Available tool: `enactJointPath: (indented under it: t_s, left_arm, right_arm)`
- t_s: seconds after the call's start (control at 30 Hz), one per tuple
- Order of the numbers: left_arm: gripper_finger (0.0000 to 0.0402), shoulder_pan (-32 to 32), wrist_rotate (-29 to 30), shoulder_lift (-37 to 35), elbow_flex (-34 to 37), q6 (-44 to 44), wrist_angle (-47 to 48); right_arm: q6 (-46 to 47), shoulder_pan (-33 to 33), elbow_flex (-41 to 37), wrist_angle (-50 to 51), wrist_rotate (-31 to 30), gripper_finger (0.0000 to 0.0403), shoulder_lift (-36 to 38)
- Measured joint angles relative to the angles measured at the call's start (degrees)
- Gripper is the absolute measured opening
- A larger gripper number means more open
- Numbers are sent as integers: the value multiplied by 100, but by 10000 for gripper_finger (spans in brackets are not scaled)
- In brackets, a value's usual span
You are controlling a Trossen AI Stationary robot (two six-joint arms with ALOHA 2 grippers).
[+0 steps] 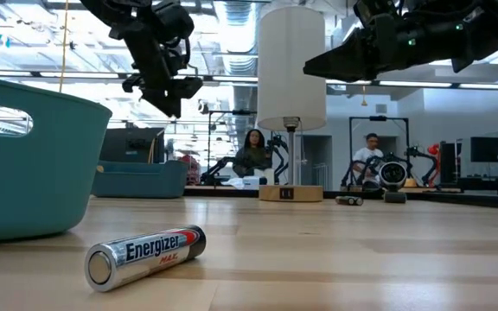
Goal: Sort batteries
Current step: Put the silver battery into the green bin
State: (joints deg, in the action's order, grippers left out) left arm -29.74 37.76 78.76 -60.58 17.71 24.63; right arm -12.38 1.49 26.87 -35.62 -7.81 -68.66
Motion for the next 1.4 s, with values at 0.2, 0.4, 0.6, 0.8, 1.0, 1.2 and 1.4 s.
enactJointPath:
  t_s: [0.2, 0.4, 0.6, 0.8, 1.0, 1.2, 1.4]
  left_arm:
    - [149, 68, 2, 0, 0, 126, 308]
    - [171, 642, 4, -52, 2, -184, 153]
    - [165, 1501, 8, -330, 2, -469, -48]
    - [164, 2312, 175, -651, 385, -567, -635]
    - [164, 2751, 215, -1038, 1250, -393, -1315]
    - [164, 3020, 192, -1185, 1766, 36, -1413]
    - [164, 3237, 186, -1185, 1974, 101, -1607]
  right_arm:
    - [-2, 1, 0, 22, -2, 189, 0]
    - [-9, 50, 0, 451, -4, 189, 0]
    - [-7, 101, 0, 828, -56, 189, 0]
    - [181, 143, 0, 1586, -415, 189, 0]
    - [885, 362, 0, 2233, -744, 189, 0]
    - [1736, 483, 0, 3024, -1137, 189, 0]
    - [2697, 912, 0, 3461, -1527, 189, 0]
